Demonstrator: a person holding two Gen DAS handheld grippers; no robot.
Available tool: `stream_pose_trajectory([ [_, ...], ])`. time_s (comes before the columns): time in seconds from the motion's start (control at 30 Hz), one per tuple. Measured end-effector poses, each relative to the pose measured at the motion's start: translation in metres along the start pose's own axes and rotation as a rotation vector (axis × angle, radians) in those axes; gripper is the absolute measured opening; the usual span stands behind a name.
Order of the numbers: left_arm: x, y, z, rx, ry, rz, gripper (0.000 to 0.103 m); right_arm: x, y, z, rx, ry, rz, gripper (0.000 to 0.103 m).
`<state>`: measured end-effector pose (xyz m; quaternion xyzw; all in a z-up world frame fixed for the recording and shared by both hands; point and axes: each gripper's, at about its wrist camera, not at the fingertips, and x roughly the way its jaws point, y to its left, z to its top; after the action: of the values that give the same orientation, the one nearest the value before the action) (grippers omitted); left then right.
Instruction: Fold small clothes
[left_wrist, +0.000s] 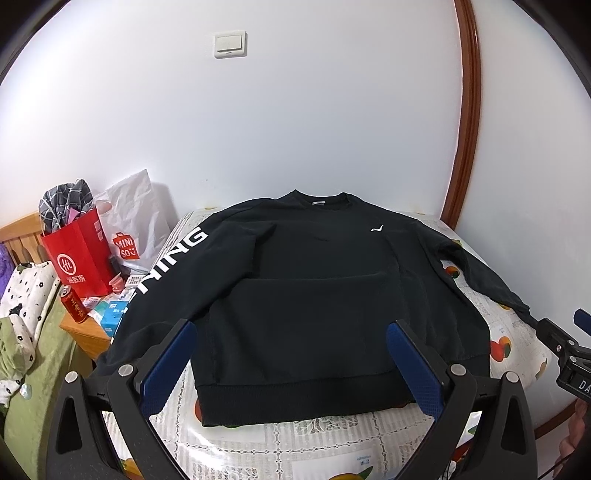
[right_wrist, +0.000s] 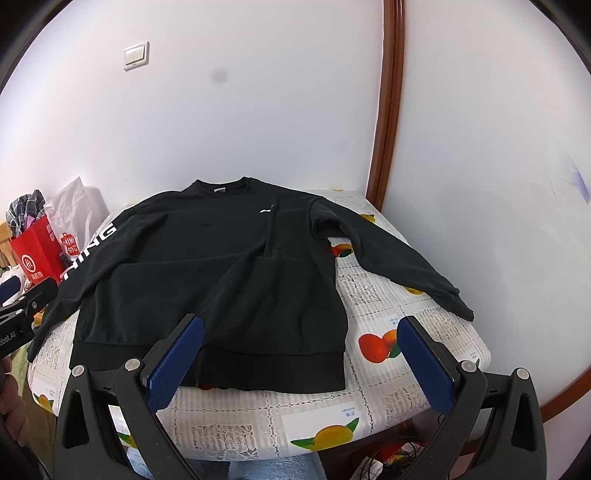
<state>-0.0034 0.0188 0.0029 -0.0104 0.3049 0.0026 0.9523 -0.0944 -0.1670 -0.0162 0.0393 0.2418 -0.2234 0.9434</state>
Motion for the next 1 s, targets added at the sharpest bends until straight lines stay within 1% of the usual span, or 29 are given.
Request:
stream_pose_trajectory([
  [1.0, 0.000, 0.018, -0.003, -0.034, -0.003, 0.001, 0.103, 0.005, 0.003, -0.003, 0.010, 0.010, -0.004, 0.103],
])
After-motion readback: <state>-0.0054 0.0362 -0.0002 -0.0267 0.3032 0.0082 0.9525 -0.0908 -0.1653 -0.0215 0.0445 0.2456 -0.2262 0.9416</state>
